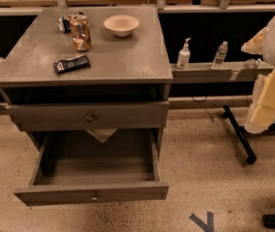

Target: Place rxbar blueberry into middle drawer

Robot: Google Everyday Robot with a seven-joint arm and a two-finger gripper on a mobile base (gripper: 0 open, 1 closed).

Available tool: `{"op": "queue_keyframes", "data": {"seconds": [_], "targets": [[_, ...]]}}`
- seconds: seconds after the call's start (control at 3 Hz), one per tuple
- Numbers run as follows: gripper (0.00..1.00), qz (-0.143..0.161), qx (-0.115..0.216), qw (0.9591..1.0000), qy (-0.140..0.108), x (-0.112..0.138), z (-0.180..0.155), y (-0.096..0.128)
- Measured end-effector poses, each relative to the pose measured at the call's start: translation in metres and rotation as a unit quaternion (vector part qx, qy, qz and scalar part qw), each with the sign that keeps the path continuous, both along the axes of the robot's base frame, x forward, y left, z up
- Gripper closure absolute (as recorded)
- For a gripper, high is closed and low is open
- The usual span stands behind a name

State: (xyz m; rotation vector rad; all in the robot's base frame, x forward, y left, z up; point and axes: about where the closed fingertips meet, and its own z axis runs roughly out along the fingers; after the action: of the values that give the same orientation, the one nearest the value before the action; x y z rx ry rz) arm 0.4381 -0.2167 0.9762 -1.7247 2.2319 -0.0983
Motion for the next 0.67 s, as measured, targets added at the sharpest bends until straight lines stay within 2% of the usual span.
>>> {"op": "queue_keyframes", "data": {"seconds": [0.67], "targets": [[0.00,0.006,0.006,0.9999,-0.007,0.0072,0.0013,0.0057]]}}
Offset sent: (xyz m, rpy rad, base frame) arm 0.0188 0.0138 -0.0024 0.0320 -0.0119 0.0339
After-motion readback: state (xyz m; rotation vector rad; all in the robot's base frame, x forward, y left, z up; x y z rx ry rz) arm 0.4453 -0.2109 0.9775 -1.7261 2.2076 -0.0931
